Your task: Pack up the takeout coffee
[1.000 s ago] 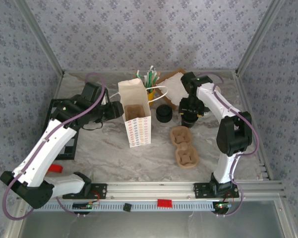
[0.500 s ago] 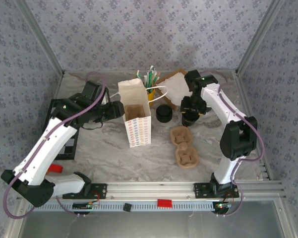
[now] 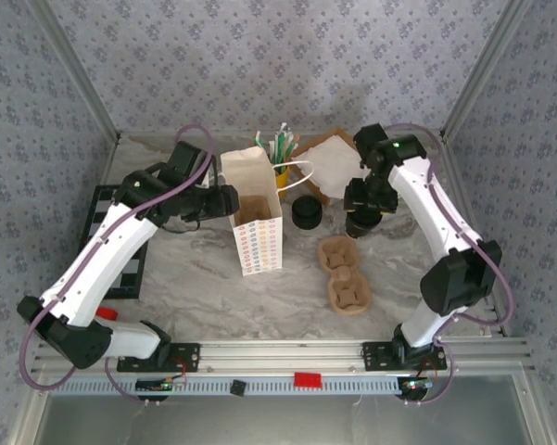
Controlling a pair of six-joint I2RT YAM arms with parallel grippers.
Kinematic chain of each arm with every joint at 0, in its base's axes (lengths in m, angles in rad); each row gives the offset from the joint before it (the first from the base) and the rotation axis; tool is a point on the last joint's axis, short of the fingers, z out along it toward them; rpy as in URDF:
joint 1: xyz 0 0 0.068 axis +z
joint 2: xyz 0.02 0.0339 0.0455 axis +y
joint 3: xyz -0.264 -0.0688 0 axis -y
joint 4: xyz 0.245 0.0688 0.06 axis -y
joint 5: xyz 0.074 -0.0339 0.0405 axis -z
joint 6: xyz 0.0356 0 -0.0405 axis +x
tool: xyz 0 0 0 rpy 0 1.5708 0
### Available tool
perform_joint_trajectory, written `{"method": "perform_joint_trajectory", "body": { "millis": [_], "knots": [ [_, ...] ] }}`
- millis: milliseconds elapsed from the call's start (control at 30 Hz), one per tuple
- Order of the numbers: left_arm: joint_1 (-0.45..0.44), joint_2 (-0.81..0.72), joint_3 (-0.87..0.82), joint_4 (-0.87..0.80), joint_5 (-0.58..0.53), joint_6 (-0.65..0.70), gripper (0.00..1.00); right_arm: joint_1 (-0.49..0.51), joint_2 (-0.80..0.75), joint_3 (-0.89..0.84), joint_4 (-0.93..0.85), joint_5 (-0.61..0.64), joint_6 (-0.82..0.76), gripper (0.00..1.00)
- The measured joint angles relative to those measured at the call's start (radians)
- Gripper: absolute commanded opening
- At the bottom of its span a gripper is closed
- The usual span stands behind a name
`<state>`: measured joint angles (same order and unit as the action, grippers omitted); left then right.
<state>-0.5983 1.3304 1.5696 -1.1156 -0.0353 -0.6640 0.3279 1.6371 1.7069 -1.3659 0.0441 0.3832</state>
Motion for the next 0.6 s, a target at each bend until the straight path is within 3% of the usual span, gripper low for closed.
{"method": "perform_joint_trajectory", "body": {
  "millis": [300, 600],
  "knots": [
    [0.0, 0.043, 0.009, 0.013, -0.003, 0.025, 0.53, 0.064, -0.085, 0.067, -0.142, -0.005, -0.003, 0.65],
    [0.0, 0.097, 0.027, 0.021, -0.007, 0.037, 0.34, 0.202, -0.096, 0.253, -0.238, -0.007, 0.017, 0.65]
  ]
}}
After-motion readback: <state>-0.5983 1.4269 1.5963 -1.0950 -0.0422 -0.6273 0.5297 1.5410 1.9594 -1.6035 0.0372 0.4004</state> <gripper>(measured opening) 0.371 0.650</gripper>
